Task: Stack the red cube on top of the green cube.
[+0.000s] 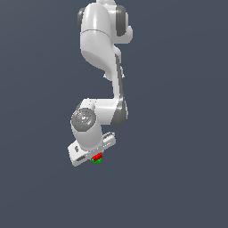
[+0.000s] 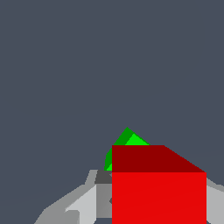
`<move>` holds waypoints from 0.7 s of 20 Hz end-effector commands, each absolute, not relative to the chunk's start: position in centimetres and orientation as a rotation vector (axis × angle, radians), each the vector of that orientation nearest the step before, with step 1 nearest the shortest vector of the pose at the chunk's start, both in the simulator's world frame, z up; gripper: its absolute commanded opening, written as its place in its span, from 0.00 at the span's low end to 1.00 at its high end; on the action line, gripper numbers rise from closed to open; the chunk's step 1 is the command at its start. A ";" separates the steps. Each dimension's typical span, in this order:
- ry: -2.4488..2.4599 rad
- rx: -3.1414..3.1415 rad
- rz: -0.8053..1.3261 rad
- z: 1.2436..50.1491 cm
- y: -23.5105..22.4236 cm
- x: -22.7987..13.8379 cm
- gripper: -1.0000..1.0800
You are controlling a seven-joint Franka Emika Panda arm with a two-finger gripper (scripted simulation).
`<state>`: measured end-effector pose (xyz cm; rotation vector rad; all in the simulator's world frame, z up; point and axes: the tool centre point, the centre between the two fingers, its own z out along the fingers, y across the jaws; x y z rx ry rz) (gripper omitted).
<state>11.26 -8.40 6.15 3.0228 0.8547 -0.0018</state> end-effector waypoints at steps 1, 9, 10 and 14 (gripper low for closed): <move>0.856 3.022 0.000 6.2 -8.5 11.4 0.00; 0.856 3.022 0.000 6.2 -8.4 11.4 0.96; 0.856 3.022 0.000 6.2 -8.4 11.4 0.96; 0.856 3.022 0.000 6.2 -8.4 11.4 0.96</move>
